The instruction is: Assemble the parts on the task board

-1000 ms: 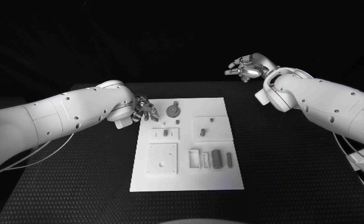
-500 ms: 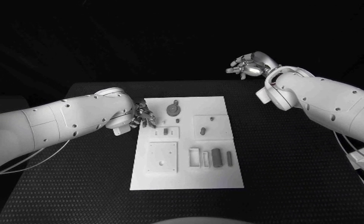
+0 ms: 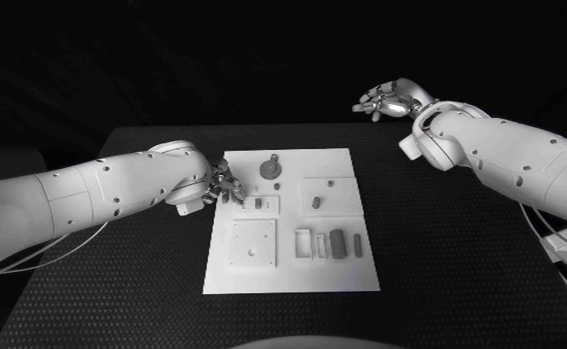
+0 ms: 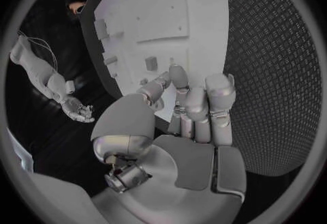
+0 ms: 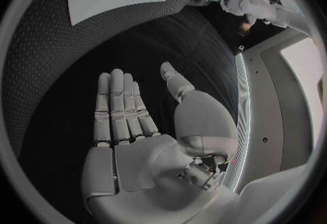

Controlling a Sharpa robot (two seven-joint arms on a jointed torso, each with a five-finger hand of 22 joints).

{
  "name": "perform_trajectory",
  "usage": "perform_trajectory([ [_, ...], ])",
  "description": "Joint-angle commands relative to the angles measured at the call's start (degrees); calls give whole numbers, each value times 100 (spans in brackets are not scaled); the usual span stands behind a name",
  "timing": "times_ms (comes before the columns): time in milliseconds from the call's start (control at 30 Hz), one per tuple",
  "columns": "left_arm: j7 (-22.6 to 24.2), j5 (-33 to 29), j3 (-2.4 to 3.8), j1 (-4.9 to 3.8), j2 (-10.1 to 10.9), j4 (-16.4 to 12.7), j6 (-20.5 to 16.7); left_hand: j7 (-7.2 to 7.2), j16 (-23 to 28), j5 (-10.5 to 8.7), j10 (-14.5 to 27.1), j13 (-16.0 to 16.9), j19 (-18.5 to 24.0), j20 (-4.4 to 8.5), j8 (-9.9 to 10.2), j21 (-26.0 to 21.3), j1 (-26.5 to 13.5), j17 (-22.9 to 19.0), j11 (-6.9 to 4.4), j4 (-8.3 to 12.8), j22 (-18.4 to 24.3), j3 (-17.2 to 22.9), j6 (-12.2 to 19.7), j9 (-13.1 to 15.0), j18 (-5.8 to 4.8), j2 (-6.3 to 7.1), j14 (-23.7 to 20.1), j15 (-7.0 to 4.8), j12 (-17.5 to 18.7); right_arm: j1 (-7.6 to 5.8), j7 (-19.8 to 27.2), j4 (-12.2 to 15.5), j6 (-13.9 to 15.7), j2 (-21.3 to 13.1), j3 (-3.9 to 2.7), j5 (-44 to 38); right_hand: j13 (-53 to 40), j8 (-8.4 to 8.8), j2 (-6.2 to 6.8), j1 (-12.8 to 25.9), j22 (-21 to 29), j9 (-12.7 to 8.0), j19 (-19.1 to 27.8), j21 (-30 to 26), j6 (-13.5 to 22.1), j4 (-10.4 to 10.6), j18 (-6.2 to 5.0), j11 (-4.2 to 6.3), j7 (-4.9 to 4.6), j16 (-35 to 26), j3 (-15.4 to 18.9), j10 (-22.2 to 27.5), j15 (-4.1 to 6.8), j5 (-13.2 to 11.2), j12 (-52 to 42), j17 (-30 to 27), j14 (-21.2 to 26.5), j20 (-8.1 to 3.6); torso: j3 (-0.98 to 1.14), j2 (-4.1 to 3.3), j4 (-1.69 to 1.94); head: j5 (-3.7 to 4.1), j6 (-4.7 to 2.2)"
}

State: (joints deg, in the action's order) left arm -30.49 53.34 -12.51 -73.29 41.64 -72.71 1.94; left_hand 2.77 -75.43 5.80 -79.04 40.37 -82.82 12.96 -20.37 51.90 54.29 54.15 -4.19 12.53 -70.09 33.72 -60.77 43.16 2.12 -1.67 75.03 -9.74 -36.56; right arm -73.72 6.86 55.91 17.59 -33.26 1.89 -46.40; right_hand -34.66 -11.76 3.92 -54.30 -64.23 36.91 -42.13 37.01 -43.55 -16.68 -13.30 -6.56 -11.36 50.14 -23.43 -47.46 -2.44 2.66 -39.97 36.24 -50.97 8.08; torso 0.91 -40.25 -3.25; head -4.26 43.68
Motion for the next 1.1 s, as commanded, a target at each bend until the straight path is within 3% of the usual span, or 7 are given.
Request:
perform_trajectory([
  [33,5,23,-3,8,-15,-36,-10,-94,-36,30,-42,-8,-7,31,-214,-37,117,-6,-7,53,4,94,-149,1131,634,-66,-15,-44,-37,1,83,-11,-104,4,-4,35,168,-29,-33,18,52,9,73,-96,21,6,38,-41,-91,-208,-33,20,-84,4,108,-116,-2,20,0,2,-9,9,13],
  [333,22,176,-6,26,-35,-45,-43,-95,-37,31,-43,-9,-4,30,-211,-41,118,-6,-8,55,5,96,-150,1135,631,-67,-15,-45,-37,1,97,-8,-130,3,-4,69,713,-41,-47,-15,174,9,350,-407,37,5,94,-120,-101,-921,-27,-12,-213,5,440,-465,-104,130,2,3,-3,13,7],
  [1100,32,243,-11,48,-47,-58,150,-95,-38,28,-42,-15,5,24,-198,-53,124,-7,-7,67,11,104,-151,1152,621,-53,-17,-44,-36,1,89,-3,-164,-9,-4,92,877,-44,-48,-21,179,5,364,-451,40,8,87,-133,-102,-1071,1,-64,-229,4,494,-490,-161,154,4,2,-6,18,30],
])
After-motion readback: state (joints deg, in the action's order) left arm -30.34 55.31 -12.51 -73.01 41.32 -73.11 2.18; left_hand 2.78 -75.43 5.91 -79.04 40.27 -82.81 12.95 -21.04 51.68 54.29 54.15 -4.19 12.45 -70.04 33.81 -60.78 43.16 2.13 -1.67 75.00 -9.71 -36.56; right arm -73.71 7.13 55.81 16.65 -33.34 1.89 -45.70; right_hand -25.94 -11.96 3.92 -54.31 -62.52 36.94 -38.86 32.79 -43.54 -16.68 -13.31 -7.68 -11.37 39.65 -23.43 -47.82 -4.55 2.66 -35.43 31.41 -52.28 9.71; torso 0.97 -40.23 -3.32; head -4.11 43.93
